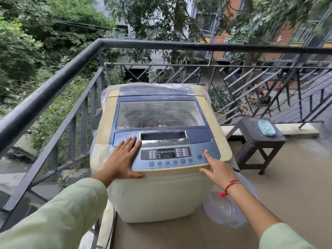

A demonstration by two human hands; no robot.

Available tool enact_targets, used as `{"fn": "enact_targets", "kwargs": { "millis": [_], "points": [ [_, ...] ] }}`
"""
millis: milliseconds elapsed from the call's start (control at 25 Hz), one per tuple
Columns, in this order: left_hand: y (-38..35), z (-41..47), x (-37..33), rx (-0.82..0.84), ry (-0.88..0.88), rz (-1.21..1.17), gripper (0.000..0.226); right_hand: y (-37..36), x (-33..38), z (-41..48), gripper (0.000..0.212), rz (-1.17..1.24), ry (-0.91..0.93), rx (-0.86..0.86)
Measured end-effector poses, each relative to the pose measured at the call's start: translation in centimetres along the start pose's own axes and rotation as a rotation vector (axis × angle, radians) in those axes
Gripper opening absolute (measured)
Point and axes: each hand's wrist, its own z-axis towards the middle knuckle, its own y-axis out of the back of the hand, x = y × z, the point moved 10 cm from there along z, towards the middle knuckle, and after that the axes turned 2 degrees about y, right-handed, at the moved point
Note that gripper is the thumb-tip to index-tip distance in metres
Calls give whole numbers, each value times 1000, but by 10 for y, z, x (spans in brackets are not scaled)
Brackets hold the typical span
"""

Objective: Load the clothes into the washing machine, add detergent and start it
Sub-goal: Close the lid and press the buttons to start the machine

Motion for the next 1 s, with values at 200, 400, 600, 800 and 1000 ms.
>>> {"fn": "enact_targets", "kwargs": {
  "millis": [200,400,600,800,1000],
  "points": [
    [1,1,-1,1,2,-2,131,5,-2,0,77,38,9,-36],
    [1,1,-2,6,4,6,131,7,2,4,76,-170,-4,-35],
    [0,1,-2,8,13,16,130,6,4,1,73,-213,-41,-39],
    [0,0,-2,8,15,25,130,-2,-1,3,74,-130,-124,24],
    [0,0,-1,2,13,24,130,-19,-8,-15,90,160,-118,163]
  ]
}}
